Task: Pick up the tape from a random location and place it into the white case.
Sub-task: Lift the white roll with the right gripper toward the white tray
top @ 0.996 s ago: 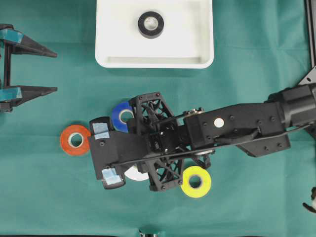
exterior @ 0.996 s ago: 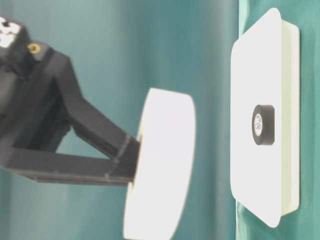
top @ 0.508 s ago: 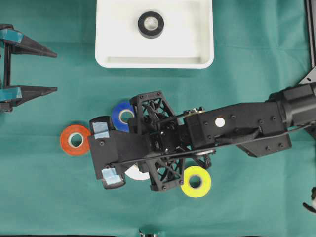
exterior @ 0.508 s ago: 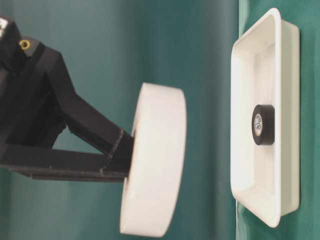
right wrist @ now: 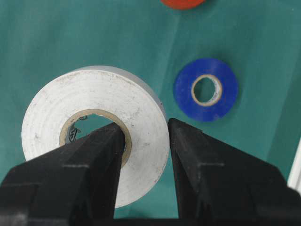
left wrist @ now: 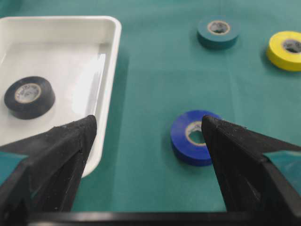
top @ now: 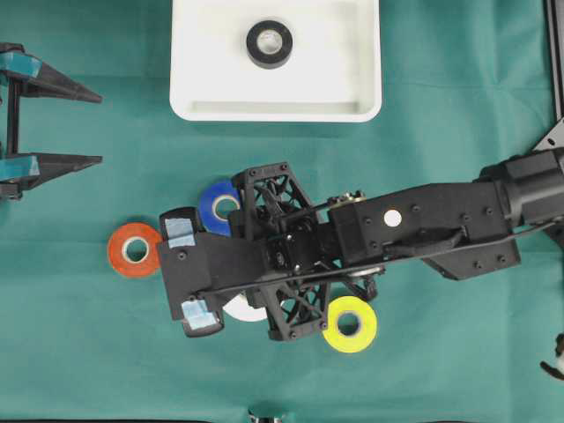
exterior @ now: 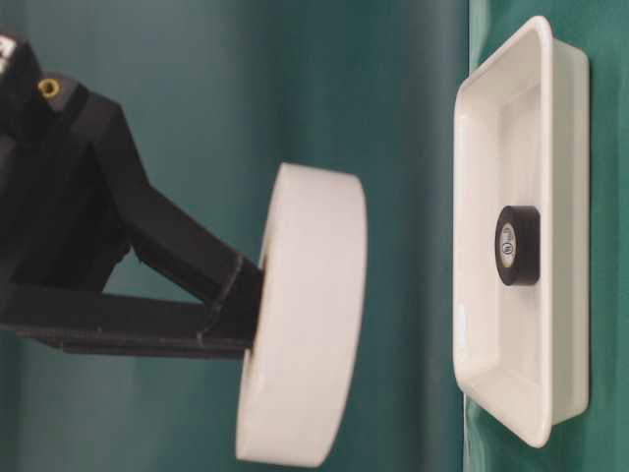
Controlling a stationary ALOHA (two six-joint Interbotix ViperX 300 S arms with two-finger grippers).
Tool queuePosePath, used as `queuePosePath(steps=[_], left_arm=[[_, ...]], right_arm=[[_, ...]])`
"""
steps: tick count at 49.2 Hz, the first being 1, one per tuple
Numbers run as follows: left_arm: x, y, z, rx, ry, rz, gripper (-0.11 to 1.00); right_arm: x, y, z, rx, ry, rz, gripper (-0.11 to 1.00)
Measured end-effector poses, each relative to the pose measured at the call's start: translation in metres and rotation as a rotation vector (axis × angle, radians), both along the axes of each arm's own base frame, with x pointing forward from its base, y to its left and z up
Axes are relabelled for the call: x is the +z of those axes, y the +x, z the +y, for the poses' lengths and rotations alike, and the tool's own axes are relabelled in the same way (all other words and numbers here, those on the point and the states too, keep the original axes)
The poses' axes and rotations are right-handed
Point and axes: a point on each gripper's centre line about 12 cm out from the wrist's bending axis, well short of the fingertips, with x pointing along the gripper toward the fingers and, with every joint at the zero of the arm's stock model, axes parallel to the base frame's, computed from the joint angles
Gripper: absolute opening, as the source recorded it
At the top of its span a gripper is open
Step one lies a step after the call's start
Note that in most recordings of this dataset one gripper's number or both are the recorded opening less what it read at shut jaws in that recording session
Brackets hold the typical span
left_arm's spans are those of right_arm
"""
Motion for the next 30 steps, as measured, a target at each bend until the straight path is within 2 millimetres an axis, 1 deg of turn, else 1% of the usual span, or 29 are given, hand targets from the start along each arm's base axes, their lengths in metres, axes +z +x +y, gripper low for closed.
queuePosePath(steps=[20, 30], left_arm=[[-0.0002, -0.0001, 0.0000, 0.000, 0.001, 0.002, 0.98], [0.0001, -0.0002, 0.0000, 0.000, 0.001, 0.000, 0.98]], right_arm=[[-0.0006, 0.0003, 0.0005, 0.003, -0.004, -0.001, 0.33], [0.0005, 0.0011, -0.0043, 0.001, -0.041, -0.010, 0.33]])
